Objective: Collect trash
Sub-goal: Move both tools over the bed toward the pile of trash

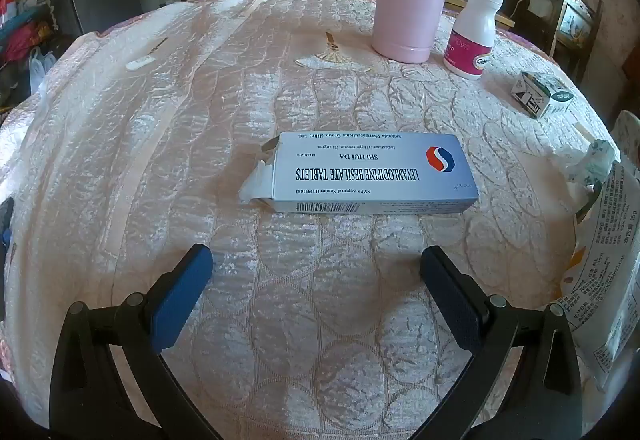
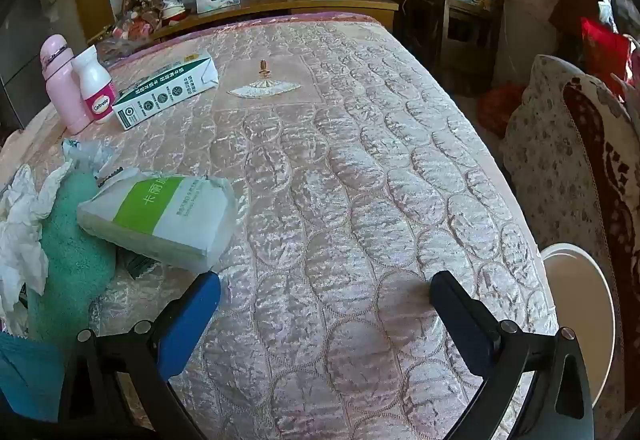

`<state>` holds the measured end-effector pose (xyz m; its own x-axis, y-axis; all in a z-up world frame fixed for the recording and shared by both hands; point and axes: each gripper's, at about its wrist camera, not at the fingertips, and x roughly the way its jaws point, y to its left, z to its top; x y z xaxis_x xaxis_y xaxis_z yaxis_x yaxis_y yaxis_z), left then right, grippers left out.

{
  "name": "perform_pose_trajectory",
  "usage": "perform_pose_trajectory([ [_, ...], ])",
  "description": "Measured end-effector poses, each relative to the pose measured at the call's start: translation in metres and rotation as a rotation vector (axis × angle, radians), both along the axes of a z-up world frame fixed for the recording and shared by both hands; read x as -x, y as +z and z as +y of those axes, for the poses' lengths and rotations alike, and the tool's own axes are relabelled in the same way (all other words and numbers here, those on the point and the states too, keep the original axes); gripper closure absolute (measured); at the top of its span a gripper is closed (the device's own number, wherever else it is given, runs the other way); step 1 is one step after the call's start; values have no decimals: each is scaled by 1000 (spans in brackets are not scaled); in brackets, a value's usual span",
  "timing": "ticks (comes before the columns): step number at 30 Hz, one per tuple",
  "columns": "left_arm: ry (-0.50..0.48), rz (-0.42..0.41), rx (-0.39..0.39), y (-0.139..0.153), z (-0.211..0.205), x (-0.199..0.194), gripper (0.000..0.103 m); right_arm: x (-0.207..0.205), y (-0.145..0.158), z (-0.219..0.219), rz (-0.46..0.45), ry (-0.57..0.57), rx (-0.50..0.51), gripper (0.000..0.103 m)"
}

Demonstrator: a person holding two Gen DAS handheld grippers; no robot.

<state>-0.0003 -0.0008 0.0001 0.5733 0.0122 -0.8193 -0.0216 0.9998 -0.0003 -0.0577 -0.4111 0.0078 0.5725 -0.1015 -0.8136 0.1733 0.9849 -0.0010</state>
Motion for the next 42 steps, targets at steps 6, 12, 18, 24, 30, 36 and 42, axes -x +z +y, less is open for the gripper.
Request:
perform_pose_trajectory([
  [6,-18,34,-9,3,-5,17,0,0,0,0,0,0,0,0],
  [12,-39,-52,-20,35,-10,55,0,0,0,0,0,0,-1,0],
  [18,-82,-141,22,71,-35,97,0,5,4,1,68,50,5,0],
  [24,-137,-173,70,89,-62,119,0,56,34,-3,-30,6,105,2],
  [30,-161,-240,105,105,-88,134,0,108,91,-1,-167,-18,102,2],
  [36,-187,-282,141,125,-106,147,0,137,129,14,-282,-2,82,2],
  [42,-199,-327,149,143,-113,156,0,153,161,35,-400,15,96,2],
])
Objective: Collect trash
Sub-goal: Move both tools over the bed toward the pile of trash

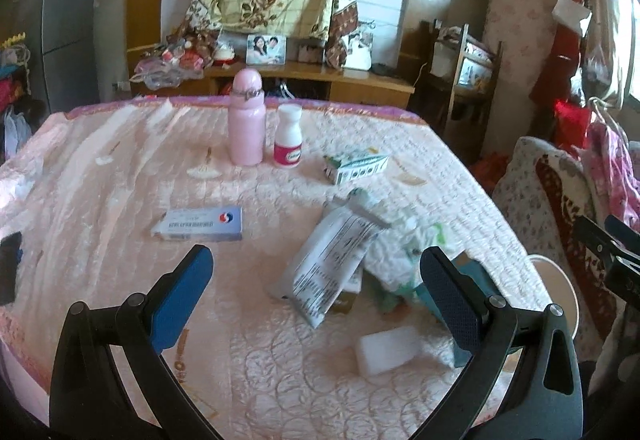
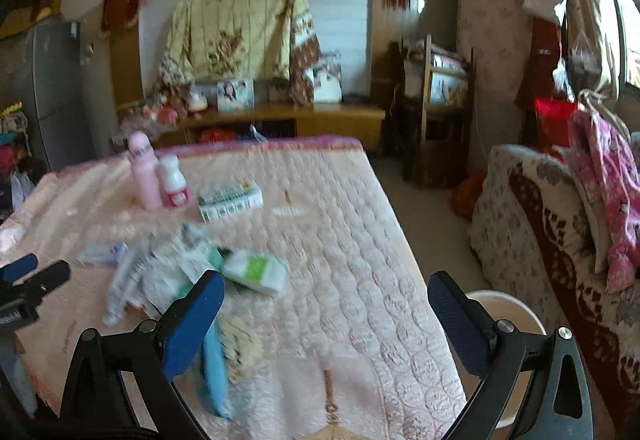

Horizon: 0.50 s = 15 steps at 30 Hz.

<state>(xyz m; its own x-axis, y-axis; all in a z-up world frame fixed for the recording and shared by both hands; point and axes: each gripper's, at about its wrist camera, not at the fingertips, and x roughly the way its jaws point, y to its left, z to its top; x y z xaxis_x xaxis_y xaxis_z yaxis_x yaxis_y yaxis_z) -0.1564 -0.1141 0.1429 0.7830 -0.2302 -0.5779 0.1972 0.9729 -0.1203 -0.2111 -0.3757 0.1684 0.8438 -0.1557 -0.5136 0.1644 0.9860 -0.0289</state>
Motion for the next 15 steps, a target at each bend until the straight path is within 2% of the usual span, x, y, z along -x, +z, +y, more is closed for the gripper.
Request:
perform_pose_trajectory([
  [4,-7,-45,-4,11,-5,6,0,6,12,11,-60,9,-5,2],
  [15,-12,-91,-4,22,-10,13,0,6,20,21,-81,31,-29,2],
])
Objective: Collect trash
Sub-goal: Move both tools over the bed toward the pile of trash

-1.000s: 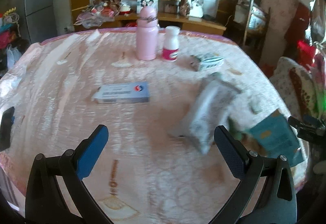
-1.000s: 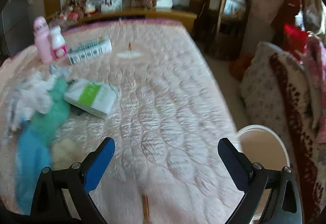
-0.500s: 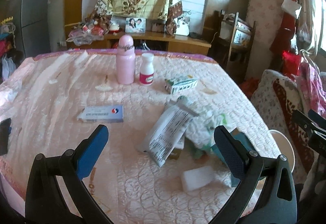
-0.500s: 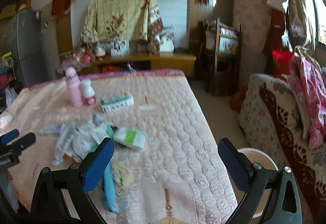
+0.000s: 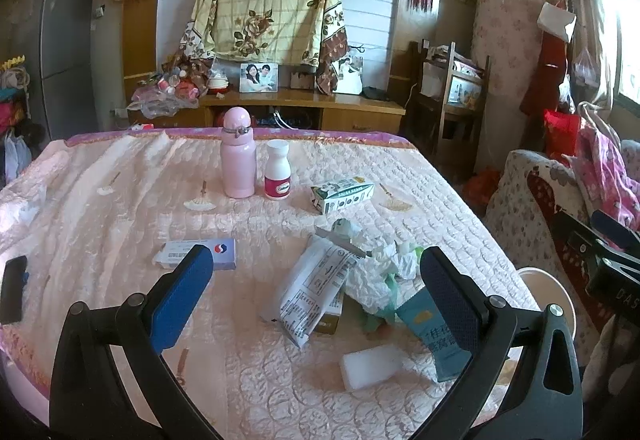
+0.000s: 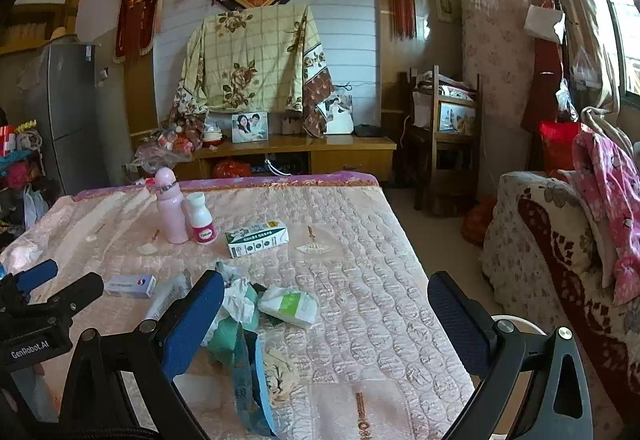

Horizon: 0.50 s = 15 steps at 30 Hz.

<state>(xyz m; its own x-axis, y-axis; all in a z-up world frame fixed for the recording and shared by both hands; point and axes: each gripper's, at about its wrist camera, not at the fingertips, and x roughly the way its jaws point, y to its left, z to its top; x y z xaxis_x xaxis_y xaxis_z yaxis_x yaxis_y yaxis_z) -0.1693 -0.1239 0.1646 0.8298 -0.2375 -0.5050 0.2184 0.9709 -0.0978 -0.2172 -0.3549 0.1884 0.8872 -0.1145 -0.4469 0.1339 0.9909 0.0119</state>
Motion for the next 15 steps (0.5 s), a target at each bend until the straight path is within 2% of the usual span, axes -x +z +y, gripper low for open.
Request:
perform_pose_trajectory([
  [15,6,-20,-2,5,2,1,0,-1,1,5,-3,9,-1,1],
])
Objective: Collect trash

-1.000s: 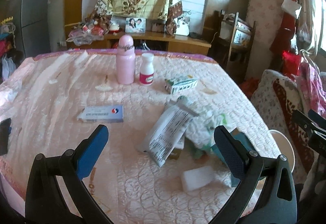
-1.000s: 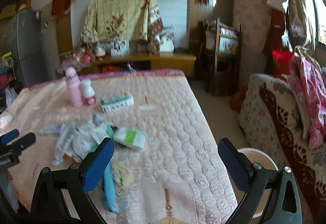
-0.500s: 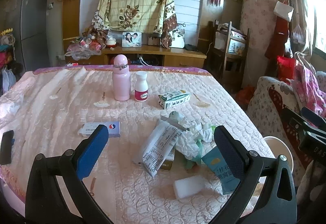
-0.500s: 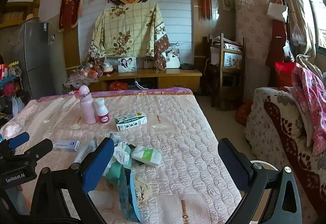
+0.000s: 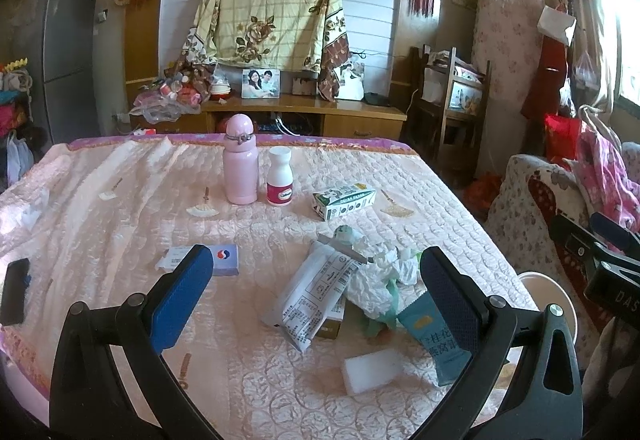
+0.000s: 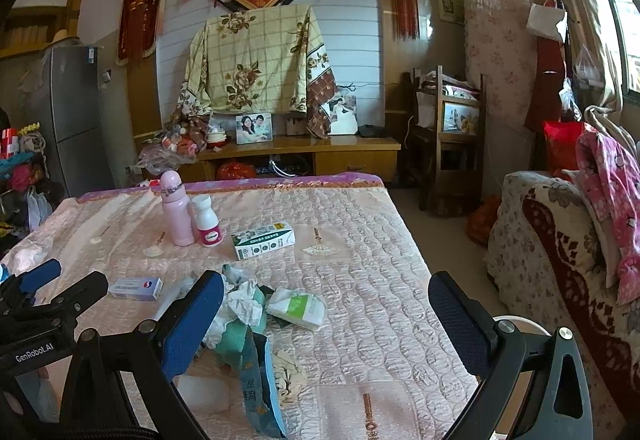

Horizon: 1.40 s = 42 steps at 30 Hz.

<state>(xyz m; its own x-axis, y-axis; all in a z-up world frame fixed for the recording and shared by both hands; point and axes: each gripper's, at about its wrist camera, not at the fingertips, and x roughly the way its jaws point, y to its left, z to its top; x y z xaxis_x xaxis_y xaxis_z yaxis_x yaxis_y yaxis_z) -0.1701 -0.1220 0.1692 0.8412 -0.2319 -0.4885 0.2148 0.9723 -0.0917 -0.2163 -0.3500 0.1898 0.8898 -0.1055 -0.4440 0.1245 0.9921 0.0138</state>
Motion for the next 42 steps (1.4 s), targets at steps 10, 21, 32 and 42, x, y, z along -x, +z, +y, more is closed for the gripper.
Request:
perform_pose_trajectory([
  [10,3,4,4,-1,1,0,0,-2,-1,3,8,2,0,1],
  [21,7,15,3,-5,0,-1,0,-3,-3,2,16,3,5,1],
  [32,6,29,2,-11,0,-2,0,-3,-10,0,38,3,6,1],
  [42,15,40,7,-16,2,-4,0,-7,-13,3,64,20,26,1],
])
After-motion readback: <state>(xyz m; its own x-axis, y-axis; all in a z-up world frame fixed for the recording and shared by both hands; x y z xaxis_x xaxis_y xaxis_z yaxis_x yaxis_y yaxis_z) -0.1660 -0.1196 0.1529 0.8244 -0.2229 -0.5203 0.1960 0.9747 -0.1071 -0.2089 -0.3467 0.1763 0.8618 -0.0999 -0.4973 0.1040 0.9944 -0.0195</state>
